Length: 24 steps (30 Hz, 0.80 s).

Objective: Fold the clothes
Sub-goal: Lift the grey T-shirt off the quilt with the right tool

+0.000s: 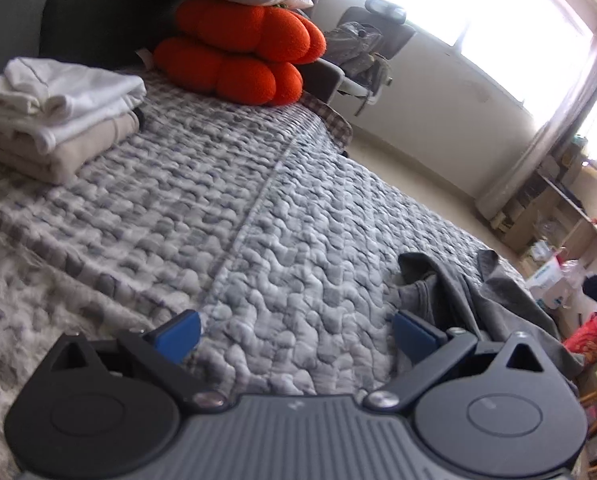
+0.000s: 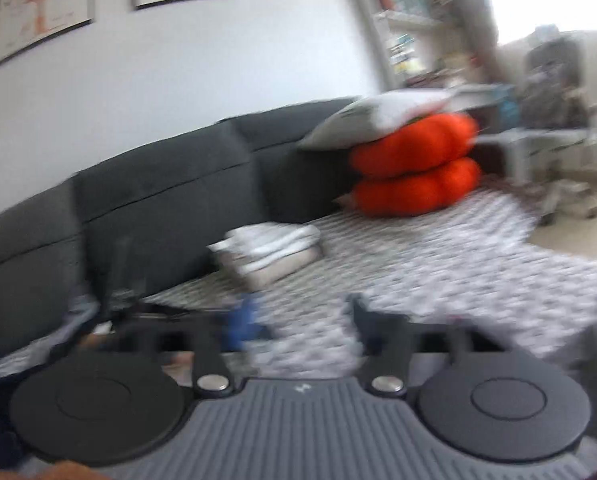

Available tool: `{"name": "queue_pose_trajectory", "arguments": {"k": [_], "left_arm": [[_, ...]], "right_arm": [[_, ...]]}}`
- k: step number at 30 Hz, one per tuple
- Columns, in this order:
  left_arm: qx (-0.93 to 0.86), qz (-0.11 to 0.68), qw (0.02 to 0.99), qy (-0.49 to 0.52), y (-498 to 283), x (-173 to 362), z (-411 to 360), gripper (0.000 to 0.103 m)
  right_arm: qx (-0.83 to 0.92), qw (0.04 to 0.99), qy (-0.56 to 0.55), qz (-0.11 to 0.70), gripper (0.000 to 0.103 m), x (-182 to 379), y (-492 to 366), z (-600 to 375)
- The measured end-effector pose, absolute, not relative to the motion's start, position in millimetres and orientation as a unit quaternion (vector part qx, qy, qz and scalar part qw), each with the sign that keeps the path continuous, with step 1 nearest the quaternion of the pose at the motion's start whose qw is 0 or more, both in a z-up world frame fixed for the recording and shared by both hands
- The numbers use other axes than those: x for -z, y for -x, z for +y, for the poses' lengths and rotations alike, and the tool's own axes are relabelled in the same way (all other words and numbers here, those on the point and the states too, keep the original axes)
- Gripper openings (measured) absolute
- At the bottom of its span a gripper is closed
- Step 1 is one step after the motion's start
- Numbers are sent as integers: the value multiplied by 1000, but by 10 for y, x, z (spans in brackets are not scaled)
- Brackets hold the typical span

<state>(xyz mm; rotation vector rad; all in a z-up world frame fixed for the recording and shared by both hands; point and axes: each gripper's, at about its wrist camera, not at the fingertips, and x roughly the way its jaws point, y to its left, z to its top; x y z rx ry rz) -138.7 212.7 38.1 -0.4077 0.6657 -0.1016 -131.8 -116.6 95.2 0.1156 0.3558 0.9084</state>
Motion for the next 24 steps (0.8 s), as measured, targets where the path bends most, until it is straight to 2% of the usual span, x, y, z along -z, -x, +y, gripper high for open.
{"name": "queue_pose_trajectory", "arguments": {"k": [5,10,11,12,13,16,20,24], "left_arm": [[99,325,920,194,1421,-361,1984,102],[121,329,919,178,1474,-329,1833,102],[122,330,919,177,1482,-324,1825,102],[125,331,919,176,1481,-320,1821,102],[129,332,918,176,1480,-316,1816,102],[138,335,915,174,1476,-303,1803,102],[151,339,912,173,1471,-287,1786,102],[182,349,901,184,1457,-262,1682,102]], "right_arm": [[-391,894,40,215,75,-791,1146,-1126],[-402,861,164,267,73,-470,1130,-684],[-386,863,175,274,60,-427,1082,-654],[-369,866,186,282,24,-384,1034,-623],[-353,868,197,289,7,-341,986,-593],[-306,884,206,288,5,-334,901,-634],[-214,942,137,221,5,-739,874,-1086],[-48,981,105,156,5,-1000,860,-1664]]}}
